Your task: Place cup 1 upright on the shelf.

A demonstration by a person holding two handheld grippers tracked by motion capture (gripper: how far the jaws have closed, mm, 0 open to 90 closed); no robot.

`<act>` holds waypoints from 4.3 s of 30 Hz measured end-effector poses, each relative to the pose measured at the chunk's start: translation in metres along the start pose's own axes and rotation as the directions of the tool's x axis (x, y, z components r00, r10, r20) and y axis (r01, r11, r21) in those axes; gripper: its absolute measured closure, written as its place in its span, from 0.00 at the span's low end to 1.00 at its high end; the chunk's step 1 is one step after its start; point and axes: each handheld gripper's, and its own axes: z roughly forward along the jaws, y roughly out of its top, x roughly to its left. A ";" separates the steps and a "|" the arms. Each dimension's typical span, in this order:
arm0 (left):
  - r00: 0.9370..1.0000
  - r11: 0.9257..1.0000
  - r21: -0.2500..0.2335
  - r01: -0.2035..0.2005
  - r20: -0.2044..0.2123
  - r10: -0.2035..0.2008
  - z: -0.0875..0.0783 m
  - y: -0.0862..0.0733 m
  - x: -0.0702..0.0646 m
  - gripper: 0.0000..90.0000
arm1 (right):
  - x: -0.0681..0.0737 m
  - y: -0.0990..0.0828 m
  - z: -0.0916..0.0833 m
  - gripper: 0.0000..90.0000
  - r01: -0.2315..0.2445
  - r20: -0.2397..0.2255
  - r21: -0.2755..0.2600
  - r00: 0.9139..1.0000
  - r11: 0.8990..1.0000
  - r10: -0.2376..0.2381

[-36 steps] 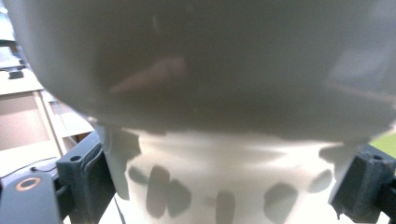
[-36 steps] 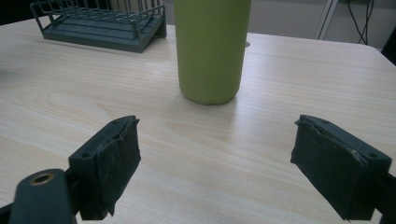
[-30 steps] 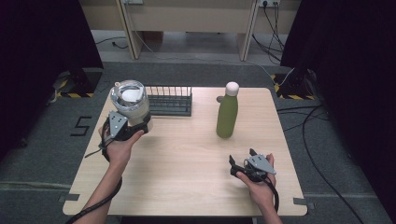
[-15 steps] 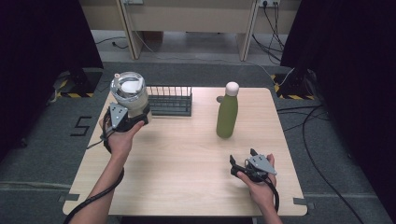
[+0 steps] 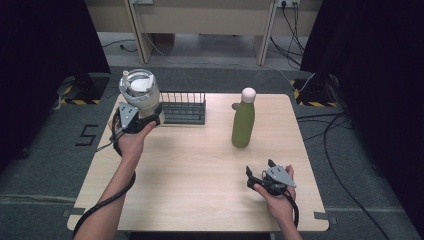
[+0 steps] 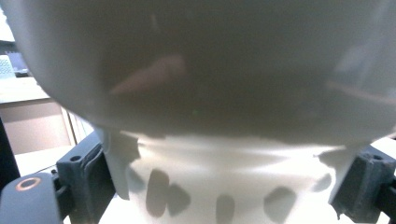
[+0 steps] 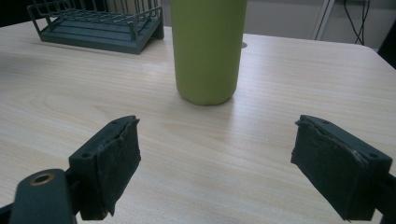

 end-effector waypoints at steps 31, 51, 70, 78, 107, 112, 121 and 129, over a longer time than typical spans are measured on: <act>1.000 1.000 0.018 0.003 -0.016 -0.002 0.051 0.014 0.015 0.11 | 0.001 0.000 -0.001 0.16 0.016 -0.011 -0.001 1.000 1.000 -0.016; 1.000 0.999 0.047 -0.004 -0.019 0.005 0.086 0.019 0.021 0.11 | 0.000 0.000 -0.001 0.16 0.020 -0.013 -0.003 1.000 1.000 -0.020; 0.999 0.996 0.085 0.009 -0.044 -0.005 0.108 0.013 0.034 0.11 | 0.001 0.000 0.000 0.16 0.023 -0.017 -0.007 1.000 1.000 -0.023; 0.999 0.996 0.092 0.013 -0.044 -0.009 0.114 0.010 0.034 0.11 | 0.001 0.000 0.000 0.16 0.022 -0.018 -0.004 1.000 1.000 -0.022; 0.999 0.993 0.117 0.010 -0.049 -0.004 0.125 -0.009 0.031 0.11 | 0.002 0.000 0.000 0.16 0.025 -0.024 -0.006 0.999 1.000 -0.025; 0.999 0.993 0.117 0.018 -0.051 -0.012 0.127 -0.011 0.030 0.11 | 0.002 0.000 0.000 0.16 0.025 -0.025 -0.007 0.999 1.000 -0.025; 0.998 0.993 0.115 0.012 -0.055 -0.006 0.129 -0.014 0.028 0.11 | 0.002 0.000 0.000 0.16 0.022 -0.029 -0.007 0.999 1.000 -0.023; 0.998 0.993 0.120 0.009 -0.057 -0.002 0.129 -0.015 0.027 0.11 | 0.002 0.000 0.000 0.16 0.024 -0.030 -0.006 0.999 1.000 -0.024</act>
